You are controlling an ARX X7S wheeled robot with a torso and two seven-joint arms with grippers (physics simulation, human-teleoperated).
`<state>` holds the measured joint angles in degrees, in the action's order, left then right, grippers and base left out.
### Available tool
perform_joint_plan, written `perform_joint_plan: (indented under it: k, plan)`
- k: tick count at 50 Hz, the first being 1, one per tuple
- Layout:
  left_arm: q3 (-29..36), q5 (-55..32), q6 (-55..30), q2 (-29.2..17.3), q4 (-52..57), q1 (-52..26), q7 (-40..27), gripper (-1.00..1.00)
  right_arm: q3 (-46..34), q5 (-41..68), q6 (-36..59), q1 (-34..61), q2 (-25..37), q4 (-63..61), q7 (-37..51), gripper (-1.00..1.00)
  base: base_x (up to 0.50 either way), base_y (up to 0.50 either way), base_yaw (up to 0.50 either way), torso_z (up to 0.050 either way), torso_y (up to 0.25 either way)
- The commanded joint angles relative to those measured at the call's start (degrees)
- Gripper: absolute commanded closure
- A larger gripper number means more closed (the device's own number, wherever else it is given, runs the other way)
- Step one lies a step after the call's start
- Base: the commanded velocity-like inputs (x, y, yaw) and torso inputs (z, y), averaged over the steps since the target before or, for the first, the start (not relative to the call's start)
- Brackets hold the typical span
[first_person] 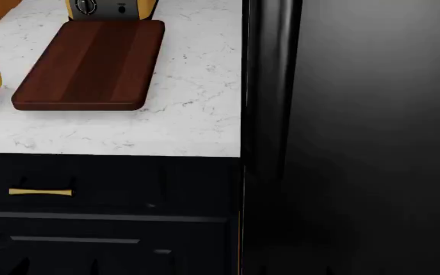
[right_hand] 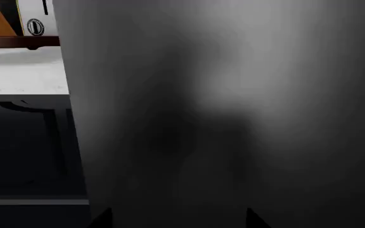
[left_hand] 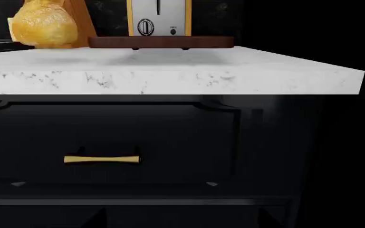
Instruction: Place the bread and cheese on the cutting board.
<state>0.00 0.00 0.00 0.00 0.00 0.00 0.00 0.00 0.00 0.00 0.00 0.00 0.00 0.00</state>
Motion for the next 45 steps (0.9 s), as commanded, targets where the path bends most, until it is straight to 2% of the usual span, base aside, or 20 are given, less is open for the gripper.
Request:
perform_joint_plan:
  k: [1, 19, 21, 45]
  plan:
    - [0.6, -0.6, 0.0, -0.6, 0.0, 0.0, -0.6, -1.00, -1.1, 0.7, -0.1, 0.1, 0.8, 0.2, 1.1, -1.00, 0.00, 0.00, 0.00, 0.000, 0.000]
    - [3.0, -3.7, -2.7, -3.3, -2.5, -1.2, -3.6, -1.00, -4.4, 2.2, -0.1, 0.4, 3.5, 0.7, 4.1, -1.00, 0.00, 0.00, 0.00, 0.000, 0.000]
    - [3.1, -3.7, -0.5, -3.3, -2.2, -0.9, -4.1, -1.00, -4.9, 1.8, -0.4, 0.4, 3.6, 0.7, 4.4, -1.00, 0.00, 0.00, 0.00, 0.000, 0.000]
    - [4.8, -4.7, 1.4, -5.3, -2.5, -0.7, -6.4, -1.00, -7.0, 3.2, -2.1, 0.4, 5.3, 0.4, 6.2, -1.00, 0.00, 0.00, 0.00, 0.000, 0.000]
